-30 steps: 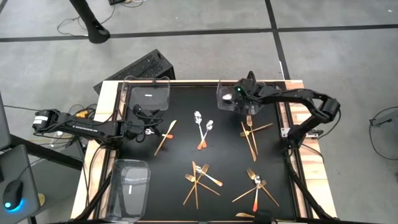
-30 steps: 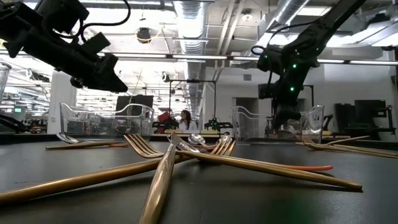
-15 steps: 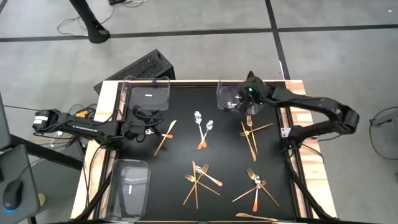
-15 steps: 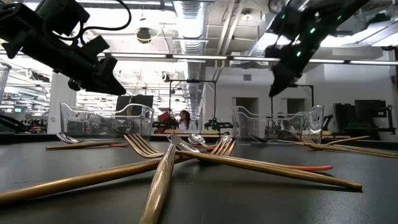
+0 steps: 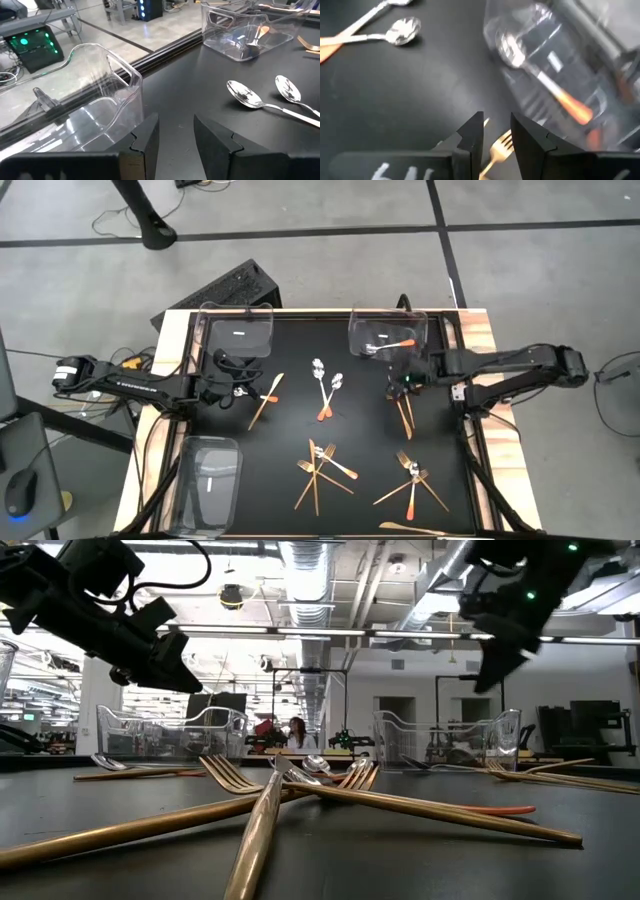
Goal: Sort silverware by color (type)
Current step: Put the silver and orange spoon into the top left transparent bin
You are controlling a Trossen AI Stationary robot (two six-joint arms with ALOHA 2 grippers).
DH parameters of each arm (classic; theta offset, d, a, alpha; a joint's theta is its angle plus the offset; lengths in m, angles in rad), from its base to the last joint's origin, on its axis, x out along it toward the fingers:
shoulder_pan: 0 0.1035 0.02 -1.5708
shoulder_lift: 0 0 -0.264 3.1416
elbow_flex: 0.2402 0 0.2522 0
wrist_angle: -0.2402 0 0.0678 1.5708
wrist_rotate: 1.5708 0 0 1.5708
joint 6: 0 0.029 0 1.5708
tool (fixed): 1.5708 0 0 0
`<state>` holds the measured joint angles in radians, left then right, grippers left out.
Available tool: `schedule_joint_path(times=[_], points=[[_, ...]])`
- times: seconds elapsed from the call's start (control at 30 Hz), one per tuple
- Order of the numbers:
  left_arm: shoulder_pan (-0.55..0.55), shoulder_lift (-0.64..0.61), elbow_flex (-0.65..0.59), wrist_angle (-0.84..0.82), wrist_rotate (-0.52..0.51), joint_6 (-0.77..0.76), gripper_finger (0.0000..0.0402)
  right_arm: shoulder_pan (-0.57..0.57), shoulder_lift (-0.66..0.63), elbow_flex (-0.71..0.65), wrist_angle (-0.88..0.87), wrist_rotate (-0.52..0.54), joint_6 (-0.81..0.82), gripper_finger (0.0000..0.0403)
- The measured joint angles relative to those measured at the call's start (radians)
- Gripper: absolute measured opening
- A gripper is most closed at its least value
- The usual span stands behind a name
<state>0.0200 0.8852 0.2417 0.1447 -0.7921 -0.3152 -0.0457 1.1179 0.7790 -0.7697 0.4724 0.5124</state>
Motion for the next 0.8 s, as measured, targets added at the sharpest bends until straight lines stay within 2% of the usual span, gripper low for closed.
schedule_joint_path(times=[0.23,0.33,0.53,0.8], points=[[0.000,0.000,0.000,-0.001,-0.002,0.005,0.0108,0.080,0.000,-0.127,-0.011,-0.029,0.383,0.0156],[0.000,0.000,0.000,-0.001,-0.010,0.017,0.0108,0.085,0.000,-0.160,-0.010,-0.030,0.476,0.0178],[0.000,0.000,0.000,-0.001,-0.026,0.024,0.0108,0.057,0.000,-0.164,-0.019,-0.062,0.349,0.0204],[0.000,0.000,0.000,-0.001,-0.028,0.017,0.0108,0.026,0.015,-0.194,0.001,-0.027,0.320,0.0198]])
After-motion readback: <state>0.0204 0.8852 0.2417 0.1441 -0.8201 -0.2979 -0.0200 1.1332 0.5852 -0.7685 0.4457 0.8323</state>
